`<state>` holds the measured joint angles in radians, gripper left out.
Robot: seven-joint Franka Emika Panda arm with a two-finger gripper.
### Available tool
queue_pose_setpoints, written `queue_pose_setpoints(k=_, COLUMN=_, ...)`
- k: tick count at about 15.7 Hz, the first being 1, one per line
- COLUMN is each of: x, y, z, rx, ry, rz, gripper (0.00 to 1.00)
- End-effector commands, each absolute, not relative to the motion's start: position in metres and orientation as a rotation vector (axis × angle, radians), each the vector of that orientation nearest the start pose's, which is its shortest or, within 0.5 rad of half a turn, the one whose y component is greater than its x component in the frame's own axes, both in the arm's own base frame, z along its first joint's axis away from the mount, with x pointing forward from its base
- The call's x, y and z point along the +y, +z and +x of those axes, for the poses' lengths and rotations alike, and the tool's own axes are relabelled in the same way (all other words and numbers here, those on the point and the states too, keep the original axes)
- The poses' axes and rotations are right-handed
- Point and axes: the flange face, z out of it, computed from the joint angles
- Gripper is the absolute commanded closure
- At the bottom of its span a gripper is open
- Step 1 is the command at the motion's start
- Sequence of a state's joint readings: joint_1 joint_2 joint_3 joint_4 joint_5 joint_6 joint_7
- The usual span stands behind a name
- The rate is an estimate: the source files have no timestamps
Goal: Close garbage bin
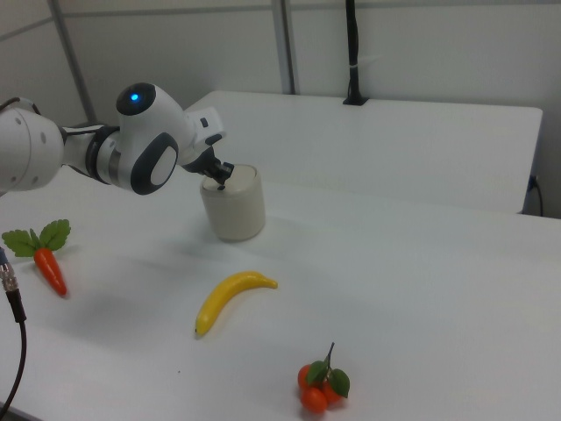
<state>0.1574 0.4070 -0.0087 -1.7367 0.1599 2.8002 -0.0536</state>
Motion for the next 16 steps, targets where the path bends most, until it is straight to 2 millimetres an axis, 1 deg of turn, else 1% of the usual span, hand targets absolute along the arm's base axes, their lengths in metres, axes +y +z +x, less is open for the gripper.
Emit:
queue_pose_setpoints(k=1, x=0.088, y=0.451, z=0.682, rx=-0.108, ry=-0.915, rz=-2.871, gripper=1.00)
queue_pose_setpoints(k=4, x=0.079, y=0.483, z=0.670, rx=-0.091, ry=-0.849, rz=-2.877, gripper=1.00)
queue_pose_setpoints(k=6, x=0.079, y=0.501, z=0.657, rx=-0.106, ry=-0.757, rz=-2.896, gripper=1.00)
queue_pose_setpoints(k=8, x=0.073, y=0.521, z=0.642, rx=-0.111, ry=-0.657, rz=-2.917, gripper=0.99)
queue_pose_setpoints(k=9, x=0.073, y=0.530, z=0.633, rx=-0.115, ry=-0.604, rz=-2.921, gripper=0.91)
queue_pose_setpoints(k=10, x=0.066, y=0.543, z=0.624, rx=-0.099, ry=-0.560, rz=-2.917, gripper=0.85)
queue_pose_setpoints(k=11, x=0.055, y=0.557, z=0.616, rx=-0.075, ry=-0.518, rz=-2.913, gripper=0.69)
queue_pose_setpoints(k=12, x=0.051, y=0.568, z=0.607, rx=-0.069, ry=-0.452, rz=-2.908, gripper=0.59)
queue_pose_setpoints(k=14, x=0.046, y=0.584, z=0.591, rx=-0.074, ry=-0.347, rz=-2.913, gripper=0.21)
queue_pose_setpoints(k=15, x=0.046, y=0.590, z=0.583, rx=-0.102, ry=-0.313, rz=-2.916, gripper=0.00)
queue_pose_setpoints(k=16, x=0.046, y=0.595, z=0.577, rx=-0.103, ry=-0.288, rz=-2.923, gripper=0.00)
